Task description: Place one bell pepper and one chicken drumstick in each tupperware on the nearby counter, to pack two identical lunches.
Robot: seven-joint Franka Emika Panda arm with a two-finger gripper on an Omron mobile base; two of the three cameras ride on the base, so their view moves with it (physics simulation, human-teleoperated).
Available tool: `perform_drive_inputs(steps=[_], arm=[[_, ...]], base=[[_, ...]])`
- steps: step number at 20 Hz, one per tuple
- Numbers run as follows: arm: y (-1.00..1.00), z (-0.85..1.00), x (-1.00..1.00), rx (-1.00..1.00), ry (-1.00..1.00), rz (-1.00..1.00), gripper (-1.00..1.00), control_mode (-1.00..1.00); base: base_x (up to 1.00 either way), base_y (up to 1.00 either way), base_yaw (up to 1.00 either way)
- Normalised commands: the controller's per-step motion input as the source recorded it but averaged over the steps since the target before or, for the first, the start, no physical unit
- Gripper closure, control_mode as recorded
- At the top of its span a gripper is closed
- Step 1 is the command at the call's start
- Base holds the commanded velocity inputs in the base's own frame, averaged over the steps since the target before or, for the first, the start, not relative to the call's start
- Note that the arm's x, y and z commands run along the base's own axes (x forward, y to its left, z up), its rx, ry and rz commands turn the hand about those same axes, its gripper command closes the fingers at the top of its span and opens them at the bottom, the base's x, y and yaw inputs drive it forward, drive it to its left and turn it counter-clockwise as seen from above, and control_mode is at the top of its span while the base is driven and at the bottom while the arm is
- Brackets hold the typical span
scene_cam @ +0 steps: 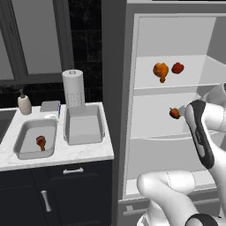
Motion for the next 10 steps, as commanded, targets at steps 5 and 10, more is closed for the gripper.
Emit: perform_drive_inputs(steps=[5, 10], arm=[[0.05, -0.25, 0.76, 0.0, 0.03, -0.08, -1.0, -1.0], [-0.06, -0.4, 0.71, 0.0, 0.1, -0.05, -1.0, -1.0]], base=[[0.0, 0.0, 0.0], [0.0, 0.0, 0.0]])
